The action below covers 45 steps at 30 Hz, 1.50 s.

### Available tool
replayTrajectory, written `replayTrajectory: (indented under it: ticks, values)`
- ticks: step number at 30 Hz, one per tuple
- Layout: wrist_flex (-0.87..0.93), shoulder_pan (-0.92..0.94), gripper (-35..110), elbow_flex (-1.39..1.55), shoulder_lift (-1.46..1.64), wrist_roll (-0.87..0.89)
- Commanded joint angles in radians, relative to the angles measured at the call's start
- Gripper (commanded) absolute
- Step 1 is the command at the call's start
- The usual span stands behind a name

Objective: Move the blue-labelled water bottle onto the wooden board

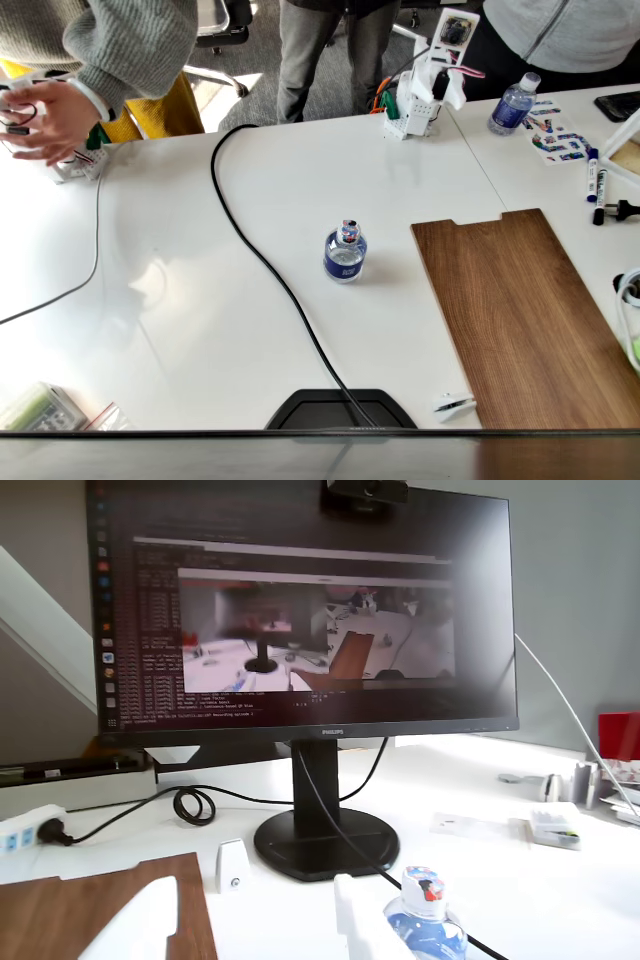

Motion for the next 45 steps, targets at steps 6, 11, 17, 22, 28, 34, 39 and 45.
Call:
replayTrajectory:
  ticks: [6, 11, 17, 22, 28, 34, 39, 45]
  values:
    - [-0.026, 0.011, 22, -0.241, -0.193, 0.032]
    - [-0.023, 0.032, 23, -0.476, -0.411, 0.074]
    - [-0.028, 0.041, 23, -0.607, -0.529, 0.086]
    - [-0.035, 0.052, 23, -0.703, -0.638, 0.089]
    - [-0.112, 0.074, 23, -0.842, -0.825, 0.089]
    - [-0.252, 0.095, 24, -0.881, -0.977, 0.049]
    - [-0.414, 0.089, 24, -0.877, -1.108, -0.011]
    - [-0.589, 0.089, 24, -0.877, -1.22, -0.049]
